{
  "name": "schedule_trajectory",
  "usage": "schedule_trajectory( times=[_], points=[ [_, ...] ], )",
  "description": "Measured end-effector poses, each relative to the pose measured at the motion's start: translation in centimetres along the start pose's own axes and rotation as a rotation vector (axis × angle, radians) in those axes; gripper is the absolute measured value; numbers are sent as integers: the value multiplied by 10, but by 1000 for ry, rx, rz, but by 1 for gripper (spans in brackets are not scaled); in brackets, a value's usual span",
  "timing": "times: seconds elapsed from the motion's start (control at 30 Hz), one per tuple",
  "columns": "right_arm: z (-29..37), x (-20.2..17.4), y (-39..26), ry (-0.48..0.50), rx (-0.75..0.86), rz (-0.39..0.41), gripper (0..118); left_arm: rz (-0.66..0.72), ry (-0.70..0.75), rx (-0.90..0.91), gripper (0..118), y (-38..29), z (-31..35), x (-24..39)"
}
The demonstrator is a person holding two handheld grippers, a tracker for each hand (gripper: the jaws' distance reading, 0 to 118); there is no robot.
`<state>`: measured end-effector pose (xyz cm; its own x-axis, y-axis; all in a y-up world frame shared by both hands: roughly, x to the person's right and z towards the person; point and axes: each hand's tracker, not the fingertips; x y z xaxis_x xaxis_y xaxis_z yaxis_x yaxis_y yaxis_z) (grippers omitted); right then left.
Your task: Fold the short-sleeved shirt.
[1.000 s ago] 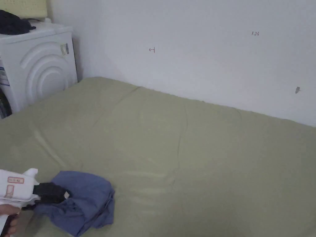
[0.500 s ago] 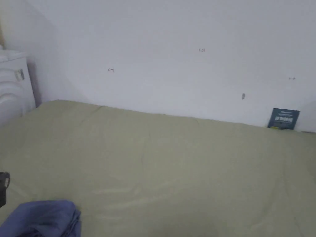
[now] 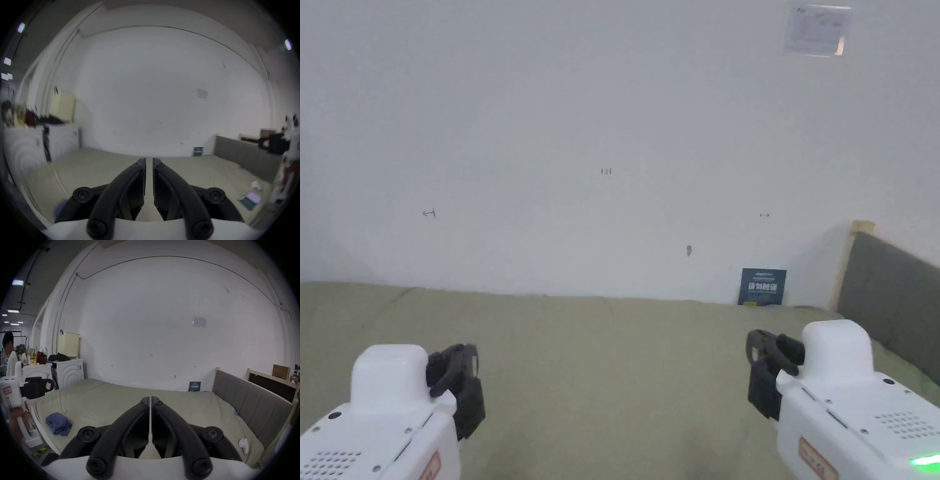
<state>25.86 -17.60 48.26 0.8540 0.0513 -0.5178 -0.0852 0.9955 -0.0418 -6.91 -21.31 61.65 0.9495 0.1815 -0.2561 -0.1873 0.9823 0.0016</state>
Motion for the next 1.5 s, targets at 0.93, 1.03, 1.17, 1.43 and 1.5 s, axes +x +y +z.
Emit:
schedule_trajectory(
  times=[0.93, 1.03, 1.17, 1.43, 1.5],
  points=[
    [-1, -14, 8, -96, -51, -21, 118, -183, 75, 14, 118, 7, 4, 33],
    [-2, -14, 9, -103, -74, -45, 118, -176, 60, -17, 118, 6, 2, 32],
    [2, -12, 12, -89, -82, -76, 118, -177, 60, -16, 118, 3, 2, 34],
    [9, -8, 12, -62, -47, -147, 118, -170, 55, -13, 118, 3, 3, 36],
    [9, -8, 11, -64, -44, -149, 118, -173, 54, -19, 118, 3, 3, 36]
  ],
)
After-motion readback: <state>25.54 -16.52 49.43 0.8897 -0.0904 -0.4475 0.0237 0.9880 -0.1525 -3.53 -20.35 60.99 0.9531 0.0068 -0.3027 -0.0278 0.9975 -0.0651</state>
